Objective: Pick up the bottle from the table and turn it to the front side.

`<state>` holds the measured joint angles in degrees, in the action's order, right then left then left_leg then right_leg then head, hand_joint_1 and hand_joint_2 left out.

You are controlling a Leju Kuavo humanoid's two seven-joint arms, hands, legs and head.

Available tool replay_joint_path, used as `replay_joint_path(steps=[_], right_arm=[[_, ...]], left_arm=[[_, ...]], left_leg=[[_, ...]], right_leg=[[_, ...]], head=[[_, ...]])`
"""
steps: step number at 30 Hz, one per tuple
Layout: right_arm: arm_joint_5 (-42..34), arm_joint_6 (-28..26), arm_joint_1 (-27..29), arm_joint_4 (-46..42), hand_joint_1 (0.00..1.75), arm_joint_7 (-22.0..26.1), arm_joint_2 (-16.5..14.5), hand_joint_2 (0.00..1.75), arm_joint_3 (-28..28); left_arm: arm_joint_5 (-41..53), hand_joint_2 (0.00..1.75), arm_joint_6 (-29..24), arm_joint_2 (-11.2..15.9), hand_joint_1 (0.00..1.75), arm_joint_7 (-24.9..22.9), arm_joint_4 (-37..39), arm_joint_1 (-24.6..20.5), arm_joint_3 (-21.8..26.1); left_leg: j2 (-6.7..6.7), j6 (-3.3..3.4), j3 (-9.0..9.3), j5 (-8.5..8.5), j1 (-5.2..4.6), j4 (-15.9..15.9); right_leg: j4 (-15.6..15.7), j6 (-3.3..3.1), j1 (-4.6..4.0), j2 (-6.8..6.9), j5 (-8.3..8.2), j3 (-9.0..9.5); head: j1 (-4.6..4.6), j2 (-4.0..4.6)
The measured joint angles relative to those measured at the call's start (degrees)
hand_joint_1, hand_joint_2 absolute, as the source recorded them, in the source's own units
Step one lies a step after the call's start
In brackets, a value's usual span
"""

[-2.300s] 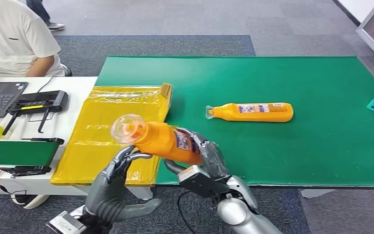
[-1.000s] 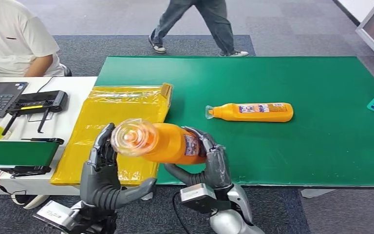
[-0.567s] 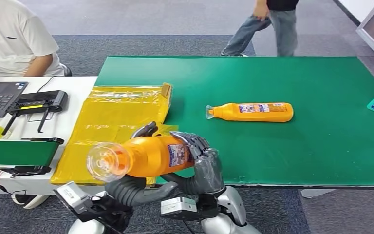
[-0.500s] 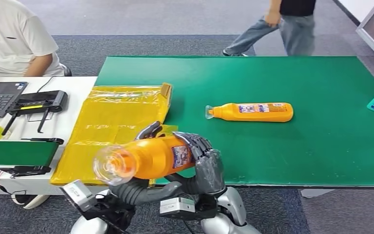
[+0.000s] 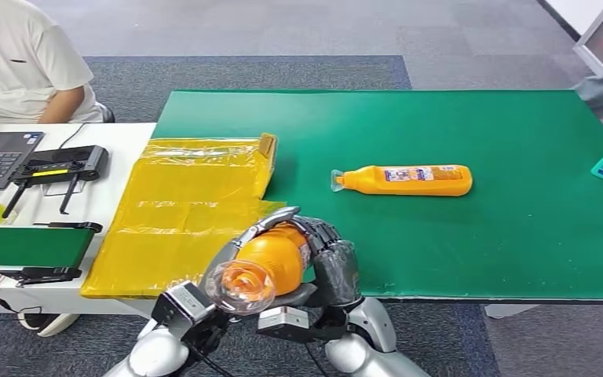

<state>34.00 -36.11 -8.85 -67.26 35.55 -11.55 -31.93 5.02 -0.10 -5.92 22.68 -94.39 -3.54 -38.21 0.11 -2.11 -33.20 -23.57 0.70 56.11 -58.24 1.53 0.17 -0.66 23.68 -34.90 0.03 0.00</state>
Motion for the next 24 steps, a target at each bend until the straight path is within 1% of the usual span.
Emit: replay_joint_path(steps=[3,8,9,10,12,13,14,15,16,17,20,21,22,24], right_arm=[[-0.16,-0.4,-0.13,0.93,1.75,0.08,-0.13,1.75,0.0],[0.2,-0.55,0.32,1.08,1.75,-0.9,-0.34,1.75,0.19],[0.28,-0.49,0.41,1.07,1.66,-1.04,-0.37,1.75,0.26],[0.38,-0.43,0.5,1.06,1.29,-1.16,-0.39,1.75,0.32],[0.69,-0.31,0.71,1.02,0.42,-1.4,-0.41,1.75,0.46],[0.9,-0.23,0.78,1.01,0.07,-1.56,-0.43,1.75,0.52],[1.12,-0.09,0.83,1.01,0.0,-1.84,-0.48,1.75,0.58],[1.35,0.14,0.86,1.03,0.0,-2.27,-0.56,1.75,0.61],[1.56,0.4,0.89,1.06,0.0,-2.79,-0.65,1.75,0.62],[1.69,0.82,0.97,1.12,0.0,-3.39,-0.76,1.75,0.59],[1.73,2.58,1.14,1.29,0.0,-4.78,-1.09,1.75,0.39],[1.72,3.1,1.05,1.34,0.0,-4.98,-1.19,1.75,0.32],[1.73,3.45,0.88,1.47,0.0,-5.18,-1.28,1.75,0.26],[1.71,3.89,0.41,2.06,0.0,-5.99,-1.57,1.75,0.28]], left_arm=[[3.09,1.75,-1.45,0.18,1.75,-0.26,0.66,-0.14,-0.11],[11.6,1.75,-5.19,0.75,1.75,-1.3,1.49,-0.89,-1.1],[12.72,1.75,-5.68,0.87,1.75,-1.56,1.55,-0.98,-1.28],[13.42,1.75,-6.0,1.0,1.75,-1.78,1.59,-1.04,-1.43],[14.51,1.75,-6.74,1.36,1.75,-2.03,1.62,-1.09,-1.7],[15.23,1.75,-7.38,1.49,1.75,-2.05,1.61,-1.04,-1.84],[16.29,1.75,-8.45,1.6,1.75,-2.02,1.58,-0.92,-2.04],[18.17,1.75,-10.31,1.66,1.75,-1.95,1.48,-0.65,-2.29],[21.3,1.75,-13.1,1.66,1.75,-1.87,1.27,-0.18,-2.51],[26.35,1.75,-17.36,1.57,1.75,-1.94,0.85,0.41,-2.64],[49.1,1.75,-32.76,1.03,1.75,-3.67,-1.16,2.33,-1.8],[56.91,1.75,-35.94,0.69,1.75,-4.57,-2.14,2.99,-0.91],[64.11,1.75,-37.6,0.25,1.75,-5.6,-3.36,3.62,0.26],[76.32,1.75,-38.7,-0.49,1.75,-8.68,-6.35,4.49,2.73]], left_leg=[[0.0,0.0,-0.02,0.0,0.0,0.0],[0.0,0.0,-0.04,0.0,0.0,0.0],[0.0,0.0,-0.05,0.0,0.0,0.0],[0.0,0.0,-0.05,0.0,0.0,0.0],[0.0,0.0,-0.05,0.0,0.0,0.0],[0.0,0.0,-0.06,0.0,0.0,0.0],[0.0,0.0,-0.06,0.0,0.0,0.0],[0.0,0.0,-0.07,0.0,0.0,0.0],[0.0,0.0,-0.08,0.0,0.0,0.0],[0.0,0.0,-0.09,0.0,0.0,0.0],[0.01,0.0,-0.14,0.0,0.0,0.0],[0.01,0.0,-0.14,0.0,0.0,0.0],[0.01,0.0,-0.15,0.0,0.01,0.0],[0.01,0.01,-0.15,0.0,0.01,0.0]], right_leg=[[0.0,0.01,0.0,0.0,0.0,0.0],[0.0,0.01,0.0,0.01,0.0,-0.01],[0.0,0.01,0.0,0.01,0.0,-0.01],[0.0,0.01,0.0,0.01,-0.01,-0.01],[0.0,0.01,0.0,0.01,-0.01,-0.01],[0.0,0.01,0.0,0.01,-0.01,-0.01],[0.0,0.01,0.0,0.01,-0.01,-0.01],[0.0,0.01,0.0,0.01,-0.01,-0.01],[-0.01,0.01,0.0,0.0,-0.01,-0.02],[-0.01,0.01,0.0,0.01,0.0,-0.03],[-0.01,0.02,-0.01,0.02,0.0,-0.05],[-0.01,0.02,0.0,0.02,0.0,-0.06],[-0.01,0.02,-0.01,0.02,0.0,-0.06],[-0.01,0.02,0.0,0.02,0.0,-0.06]], head=[[0.01,0.0],[0.01,0.0],[0.0,0.0],[0.01,0.0],[0.0,0.0],[0.01,0.0],[-0.01,0.0],[0.01,0.0],[0.01,0.0],[0.01,0.0],[0.02,0.0],[0.03,0.0],[0.02,0.0],[0.02,0.0]])
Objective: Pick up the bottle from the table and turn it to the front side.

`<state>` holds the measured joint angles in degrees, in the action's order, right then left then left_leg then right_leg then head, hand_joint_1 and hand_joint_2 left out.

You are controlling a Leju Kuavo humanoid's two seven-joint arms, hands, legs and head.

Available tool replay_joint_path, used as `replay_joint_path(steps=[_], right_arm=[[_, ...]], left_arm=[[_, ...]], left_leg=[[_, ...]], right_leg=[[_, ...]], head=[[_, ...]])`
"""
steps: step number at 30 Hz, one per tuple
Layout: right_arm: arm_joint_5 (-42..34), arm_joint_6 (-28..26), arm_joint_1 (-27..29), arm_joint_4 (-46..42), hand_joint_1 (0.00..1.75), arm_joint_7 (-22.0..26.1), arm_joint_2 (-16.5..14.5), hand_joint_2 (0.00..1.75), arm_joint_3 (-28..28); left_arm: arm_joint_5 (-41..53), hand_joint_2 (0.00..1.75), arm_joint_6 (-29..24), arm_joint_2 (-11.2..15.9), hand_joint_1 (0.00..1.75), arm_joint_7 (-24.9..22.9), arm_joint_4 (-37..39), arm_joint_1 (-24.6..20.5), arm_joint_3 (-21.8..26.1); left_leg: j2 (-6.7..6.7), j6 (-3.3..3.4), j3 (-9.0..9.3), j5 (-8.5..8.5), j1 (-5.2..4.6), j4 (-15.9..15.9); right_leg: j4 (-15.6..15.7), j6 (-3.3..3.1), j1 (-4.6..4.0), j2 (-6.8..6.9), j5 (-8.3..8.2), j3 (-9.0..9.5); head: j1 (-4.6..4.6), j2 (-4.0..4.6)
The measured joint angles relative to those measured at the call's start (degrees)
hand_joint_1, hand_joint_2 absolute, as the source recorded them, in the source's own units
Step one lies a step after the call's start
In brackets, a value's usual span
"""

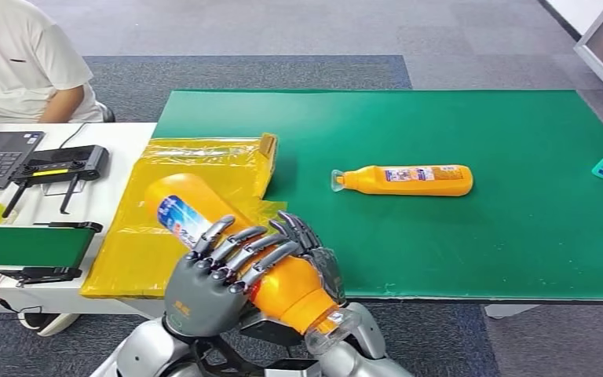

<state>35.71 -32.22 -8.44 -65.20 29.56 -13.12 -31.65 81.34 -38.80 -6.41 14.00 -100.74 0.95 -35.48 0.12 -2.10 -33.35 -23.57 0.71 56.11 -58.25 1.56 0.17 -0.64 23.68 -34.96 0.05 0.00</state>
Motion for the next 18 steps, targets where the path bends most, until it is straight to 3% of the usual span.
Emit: replay_joint_path(steps=[4,10,15,18], right_arm=[[-0.16,0.47,-0.09,1.61,0.0,-1.32,-0.25,1.75,0.74],[-0.73,2.28,0.46,1.3,0.0,-1.0,-0.2,1.75,2.31],[-1.61,3.98,1.2,-2.2,0.0,0.04,0.16,1.75,2.87],[-1.96,4.64,1.89,-4.7,0.0,0.27,0.69,1.75,2.92]], left_arm=[[6.55,1.75,-1.15,0.13,1.75,-5.98,-4.81,0.02,3.12],[6.61,1.75,-1.24,1.19,1.75,-0.34,-5.88,-0.97,14.5],[6.46,1.75,-1.19,6.9,1.75,-6.25,1.68,-7.25,22.31],[5.82,1.75,-1.16,9.94,1.75,-7.05,8.74,-11.26,25.11]], left_leg=[[0.01,0.01,-0.01,0.03,0.0,0.0],[0.01,-0.06,0.0,0.16,0.03,-0.01],[0.01,-0.19,-0.02,0.28,0.08,-0.02],[0.0,-0.2,-0.04,0.33,0.11,-0.02]], right_leg=[[0.0,-0.01,0.0,0.0,-0.03,0.01],[-0.01,-0.03,-0.03,0.0,-0.08,-0.04],[-0.03,-0.16,-0.09,-0.01,-0.21,-0.12],[-0.05,-0.19,-0.12,-0.01,-0.26,-0.14]], head=[[-0.01,0.0],[-0.01,0.0],[0.0,0.0],[-0.01,0.0]])
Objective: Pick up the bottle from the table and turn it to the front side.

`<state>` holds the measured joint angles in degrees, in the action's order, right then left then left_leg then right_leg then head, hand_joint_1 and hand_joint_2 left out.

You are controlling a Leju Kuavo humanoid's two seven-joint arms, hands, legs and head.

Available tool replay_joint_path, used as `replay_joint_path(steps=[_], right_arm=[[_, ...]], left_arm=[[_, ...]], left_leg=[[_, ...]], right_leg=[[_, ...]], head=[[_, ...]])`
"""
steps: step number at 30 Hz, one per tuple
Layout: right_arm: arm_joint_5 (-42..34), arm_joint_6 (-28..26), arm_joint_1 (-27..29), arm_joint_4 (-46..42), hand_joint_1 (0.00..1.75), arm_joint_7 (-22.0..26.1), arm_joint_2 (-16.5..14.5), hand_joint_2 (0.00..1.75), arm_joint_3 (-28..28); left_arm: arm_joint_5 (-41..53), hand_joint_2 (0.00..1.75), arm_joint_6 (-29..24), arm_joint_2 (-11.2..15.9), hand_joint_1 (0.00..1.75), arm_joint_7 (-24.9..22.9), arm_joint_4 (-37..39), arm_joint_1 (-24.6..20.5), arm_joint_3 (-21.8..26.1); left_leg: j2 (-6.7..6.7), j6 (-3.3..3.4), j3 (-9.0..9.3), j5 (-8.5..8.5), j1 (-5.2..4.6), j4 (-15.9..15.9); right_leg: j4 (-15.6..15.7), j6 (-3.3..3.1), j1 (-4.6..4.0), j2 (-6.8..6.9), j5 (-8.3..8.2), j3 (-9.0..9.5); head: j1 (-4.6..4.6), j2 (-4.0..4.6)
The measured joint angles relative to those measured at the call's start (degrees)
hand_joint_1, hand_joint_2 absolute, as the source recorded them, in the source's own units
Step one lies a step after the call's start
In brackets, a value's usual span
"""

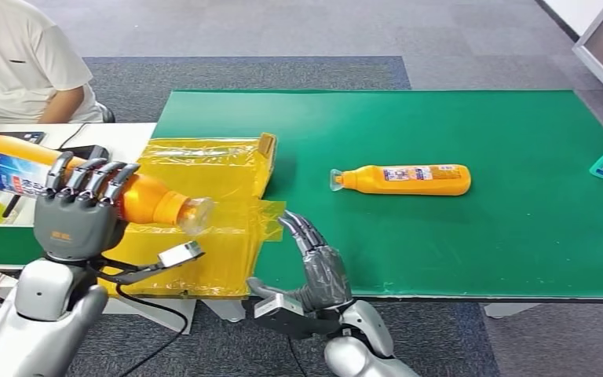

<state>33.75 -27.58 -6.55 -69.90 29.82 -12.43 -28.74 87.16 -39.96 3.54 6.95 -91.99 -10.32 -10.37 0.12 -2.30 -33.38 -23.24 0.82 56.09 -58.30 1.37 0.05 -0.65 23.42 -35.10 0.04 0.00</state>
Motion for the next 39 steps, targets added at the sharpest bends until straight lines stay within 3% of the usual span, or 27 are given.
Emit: replay_joint_path(steps=[4,9,16,20,25,30,39], right_arm=[[0.06,0.27,0.94,-2.65,0.0,0.31,0.77,1.75,-0.02],[0.13,1.08,1.46,-4.99,0.0,0.69,1.45,1.75,-0.67],[0.55,3.35,1.08,-6.98,0.0,1.17,1.99,1.75,-3.86],[1.14,3.89,0.68,-7.93,0.0,1.22,2.61,1.75,-5.78],[1.26,4.81,0.56,-9.9,0.0,0.98,3.28,1.75,-7.32],[0.97,5.43,0.76,-11.42,0.0,0.65,3.72,1.75,-7.72],[-0.29,5.86,1.84,-12.94,0.0,1.65,4.31,1.75,-7.42]], left_arm=[[-0.23,1.75,0.01,1.52,1.75,1.37,9.85,-5.04,3.62],[-2.81,1.75,0.17,1.11,1.75,1.01,22.98,-10.97,3.78],[0.07,1.75,4.42,-4.11,1.75,-3.37,40.64,-18.66,-1.44],[-0.26,1.75,8.71,-7.62,1.75,-3.48,47.16,-22.1,-4.69],[-4.36,1.75,15.88,-11.96,1.75,0.16,50.59,-23.91,-7.89],[-7.41,1.75,21.24,-15.27,1.75,0.29,50.96,-24.43,-11.48],[-11.85,1.75,24.26,-16.43,1.75,-3.65,52.75,-25.62,-14.58]], left_leg=[[0.0,0.0,-0.01,0.01,0.0,0.0],[0.0,0.01,-0.03,0.01,0.0,0.01],[0.01,0.01,-0.11,0.02,-0.01,0.02],[0.0,0.02,-0.16,0.02,-0.01,0.04],[0.01,0.02,-0.23,0.02,-0.01,0.04],[0.0,0.02,-0.27,0.01,-0.01,0.04],[0.0,0.02,-0.27,0.03,-0.01,0.04]], right_leg=[[0.0,0.02,0.01,0.0,-0.04,-0.02],[0.0,0.04,0.02,0.0,-0.05,-0.05],[0.01,0.08,0.03,0.0,-0.09,-0.09],[0.01,0.09,0.05,0.0,-0.11,-0.13],[0.01,0.09,0.05,0.0,-0.11,-0.17],[0.01,0.1,0.05,0.0,-0.11,-0.21],[0.0,0.09,0.04,0.0,-0.12,-0.23]], head=[[0.01,0.0],[0.02,0.0],[0.01,0.0],[0.01,0.0],[0.01,0.0],[0.0,0.0],[0.01,0.0]])
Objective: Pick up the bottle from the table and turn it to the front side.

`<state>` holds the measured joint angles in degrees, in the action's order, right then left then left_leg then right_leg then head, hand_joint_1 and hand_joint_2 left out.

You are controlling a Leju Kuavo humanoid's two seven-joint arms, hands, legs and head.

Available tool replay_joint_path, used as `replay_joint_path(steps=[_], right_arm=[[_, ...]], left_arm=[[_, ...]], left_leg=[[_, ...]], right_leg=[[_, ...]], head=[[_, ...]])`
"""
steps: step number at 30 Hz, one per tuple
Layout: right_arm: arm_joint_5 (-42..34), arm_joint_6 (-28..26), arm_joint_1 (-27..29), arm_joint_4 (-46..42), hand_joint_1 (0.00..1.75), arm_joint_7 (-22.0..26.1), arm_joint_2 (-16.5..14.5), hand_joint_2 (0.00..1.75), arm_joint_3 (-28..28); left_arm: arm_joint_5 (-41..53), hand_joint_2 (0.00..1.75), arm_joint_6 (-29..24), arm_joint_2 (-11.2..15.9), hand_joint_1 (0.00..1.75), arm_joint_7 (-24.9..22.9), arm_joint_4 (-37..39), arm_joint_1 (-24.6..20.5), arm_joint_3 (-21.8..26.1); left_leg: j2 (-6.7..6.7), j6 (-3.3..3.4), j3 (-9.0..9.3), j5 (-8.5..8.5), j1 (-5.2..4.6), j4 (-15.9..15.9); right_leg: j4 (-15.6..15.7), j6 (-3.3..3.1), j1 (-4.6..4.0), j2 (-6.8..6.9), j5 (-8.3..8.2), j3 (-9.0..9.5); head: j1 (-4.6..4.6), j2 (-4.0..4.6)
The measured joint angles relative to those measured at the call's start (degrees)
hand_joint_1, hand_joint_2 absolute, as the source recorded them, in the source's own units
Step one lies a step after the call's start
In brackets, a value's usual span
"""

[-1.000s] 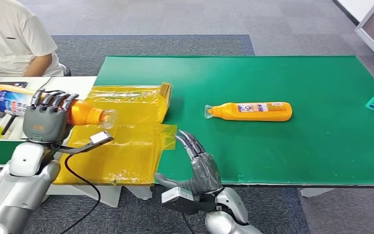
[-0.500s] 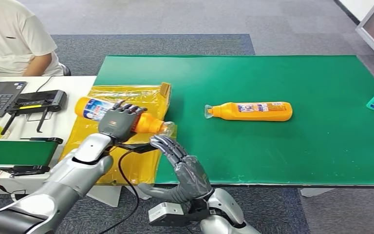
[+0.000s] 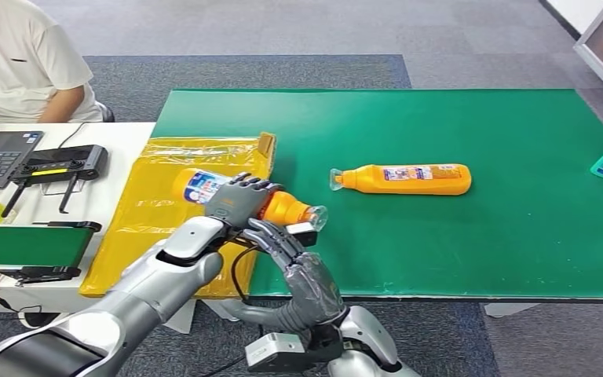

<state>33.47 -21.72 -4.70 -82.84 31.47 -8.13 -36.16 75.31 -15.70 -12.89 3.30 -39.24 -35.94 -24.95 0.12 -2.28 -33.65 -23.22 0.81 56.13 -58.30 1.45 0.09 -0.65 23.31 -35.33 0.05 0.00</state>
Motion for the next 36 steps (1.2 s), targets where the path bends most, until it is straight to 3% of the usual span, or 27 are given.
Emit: replay_joint_path(steps=[8,15,16,19,20,36], right_arm=[[-0.63,-0.27,1.52,-0.7,0.0,0.56,0.19,1.75,1.64],[-1.35,-1.08,3.29,-1.07,0.0,1.22,0.17,1.75,4.88],[-1.39,-1.13,3.46,-1.17,0.0,1.28,0.17,1.75,5.26],[-1.36,-1.22,3.94,-1.27,0.0,1.32,0.16,1.75,6.2],[-1.35,-1.26,4.04,-1.22,0.0,1.37,0.15,1.75,6.53],[-1.72,-1.71,4.25,1.15,0.0,2.34,-0.72,1.75,12.96]], left_arm=[[1.53,1.75,0.12,1.26,1.75,-6.06,4.32,-1.03,-0.5],[1.51,1.75,0.41,2.37,1.75,-7.18,6.66,-1.54,-0.41],[1.54,1.75,0.46,2.46,1.46,-7.31,6.86,-1.55,-0.38],[1.52,1.75,0.64,2.69,0.15,-7.83,7.33,-1.55,-0.27],[1.45,1.75,0.98,2.74,0.0,-7.96,7.45,-1.57,-0.2],[-0.35,1.75,4.16,3.4,0.0,-6.49,7.69,-1.86,1.31]], left_leg=[[0.0,0.02,-0.02,0.01,0.0,0.0],[0.0,0.03,-0.04,0.02,0.0,0.0],[0.0,0.03,-0.04,0.02,0.0,0.0],[0.0,0.03,-0.04,0.02,0.0,0.0],[0.0,0.03,-0.04,0.02,0.0,0.0],[0.0,0.06,-0.04,0.04,0.0,0.0]], right_leg=[[0.0,0.0,0.0,0.01,0.0,0.0],[0.0,0.01,0.0,0.01,0.0,0.0],[0.0,0.01,0.0,0.01,0.0,0.0],[0.0,0.01,0.0,0.01,0.0,0.0],[0.0,0.01,0.0,0.01,0.0,0.0],[0.0,0.02,0.01,0.02,-0.02,0.02]], head=[[-0.01,0.0],[-0.01,0.0],[-0.01,0.0],[-0.01,0.0],[-0.01,0.0],[-0.01,0.0]])
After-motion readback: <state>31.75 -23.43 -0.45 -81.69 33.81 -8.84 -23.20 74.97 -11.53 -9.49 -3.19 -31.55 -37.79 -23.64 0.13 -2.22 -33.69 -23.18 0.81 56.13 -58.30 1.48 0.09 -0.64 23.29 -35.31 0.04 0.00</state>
